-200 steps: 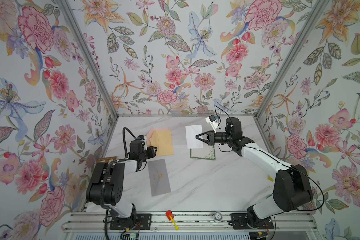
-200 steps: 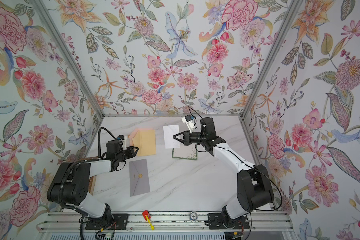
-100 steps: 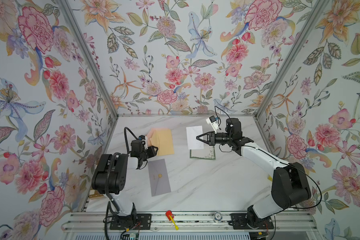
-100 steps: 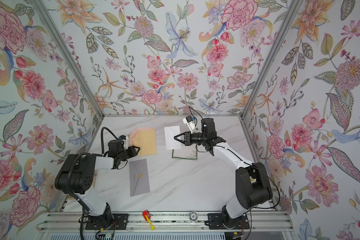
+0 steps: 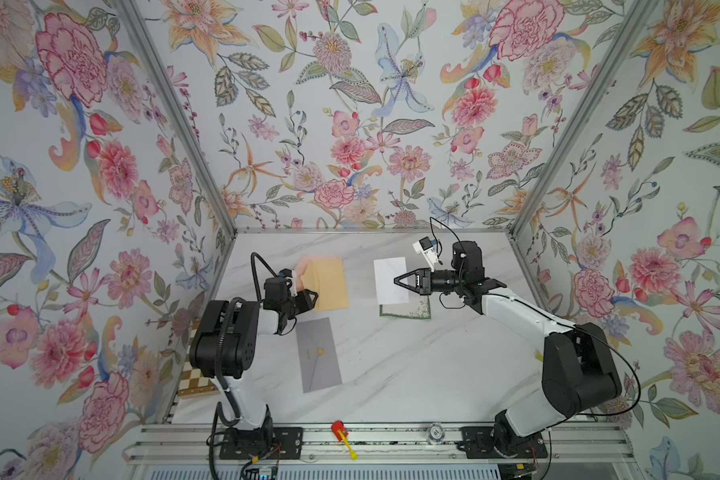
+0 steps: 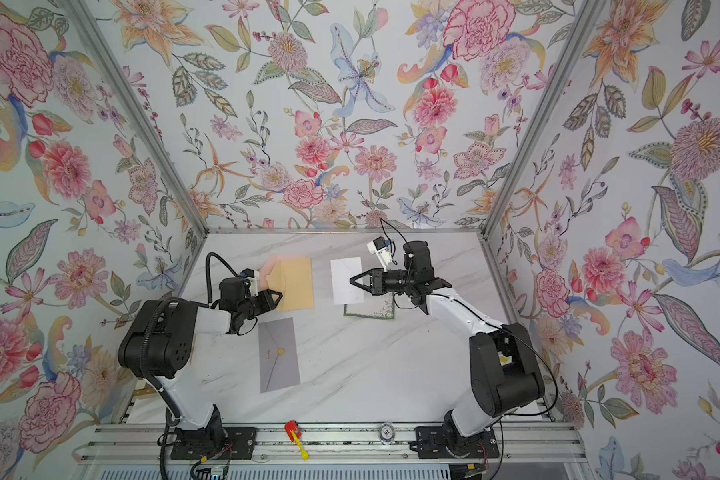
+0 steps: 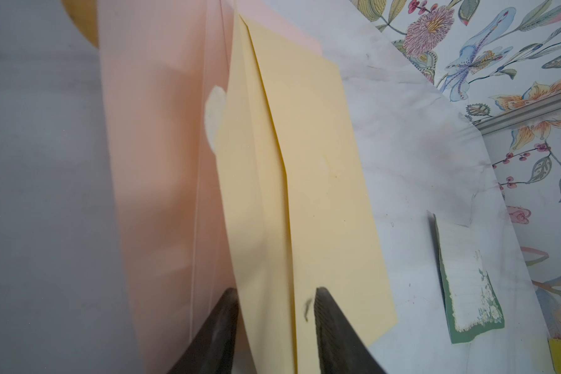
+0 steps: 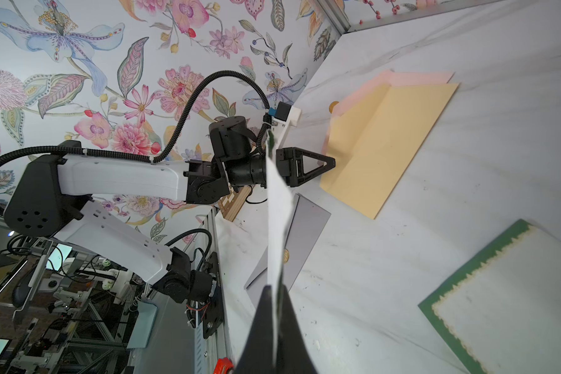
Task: Fold the letter paper in half and place it into the envelope
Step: Pick up the envelope from the center of the board.
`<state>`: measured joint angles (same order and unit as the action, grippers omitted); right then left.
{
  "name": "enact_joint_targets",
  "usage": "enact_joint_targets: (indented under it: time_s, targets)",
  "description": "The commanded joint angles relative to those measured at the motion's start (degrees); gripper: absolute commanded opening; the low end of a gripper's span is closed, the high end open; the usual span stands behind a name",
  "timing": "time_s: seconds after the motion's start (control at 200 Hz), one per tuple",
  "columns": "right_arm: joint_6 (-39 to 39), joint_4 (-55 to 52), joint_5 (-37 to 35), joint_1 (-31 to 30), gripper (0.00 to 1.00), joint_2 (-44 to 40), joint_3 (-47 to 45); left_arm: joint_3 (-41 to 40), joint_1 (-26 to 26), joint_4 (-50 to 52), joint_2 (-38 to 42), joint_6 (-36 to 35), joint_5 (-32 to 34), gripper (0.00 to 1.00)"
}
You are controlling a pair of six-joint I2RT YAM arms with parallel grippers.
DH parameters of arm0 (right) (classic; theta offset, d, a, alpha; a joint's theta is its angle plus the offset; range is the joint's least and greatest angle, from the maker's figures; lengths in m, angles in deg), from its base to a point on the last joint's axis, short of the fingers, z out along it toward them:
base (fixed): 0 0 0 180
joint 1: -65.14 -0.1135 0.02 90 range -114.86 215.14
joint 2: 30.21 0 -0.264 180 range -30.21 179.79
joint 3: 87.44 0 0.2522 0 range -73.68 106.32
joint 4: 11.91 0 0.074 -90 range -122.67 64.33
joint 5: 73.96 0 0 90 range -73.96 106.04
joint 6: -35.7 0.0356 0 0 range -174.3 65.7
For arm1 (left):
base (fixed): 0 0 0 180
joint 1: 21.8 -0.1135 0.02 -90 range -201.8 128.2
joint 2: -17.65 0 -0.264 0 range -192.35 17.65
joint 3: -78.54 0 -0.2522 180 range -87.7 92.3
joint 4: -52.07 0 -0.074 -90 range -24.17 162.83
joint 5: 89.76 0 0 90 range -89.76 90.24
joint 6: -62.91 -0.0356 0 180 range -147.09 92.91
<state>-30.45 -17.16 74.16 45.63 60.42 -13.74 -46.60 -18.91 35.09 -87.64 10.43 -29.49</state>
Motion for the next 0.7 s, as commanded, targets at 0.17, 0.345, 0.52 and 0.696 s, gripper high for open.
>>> enact_joint_targets:
  time_s: [0.17, 0.345, 0.52, 0.696]
  targets:
    - [0.9, 2.1, 1.0, 0.5, 0.00, 0.9, -2.3, 0.5, -0.5, -6.1, -3.1, 3.2, 1.5, 0.42]
    - [1.5, 2.7, 0.9, 0.5, 0.00, -0.1, -3.6, -0.4, -0.4, -9.5, -4.6, 4.7, 3.0, 0.36]
    - [1.5, 2.8, 1.0, 0.6, 0.00, -0.5, -4.4, -1.2, -0.3, -12.4, -6.1, 6.0, 3.8, 0.22]
    - [2.4, 3.3, 1.0, 0.4, 0.00, -1.4, -5.5, -1.3, -0.3, -14.7, -6.9, 6.8, 3.3, 0.08]
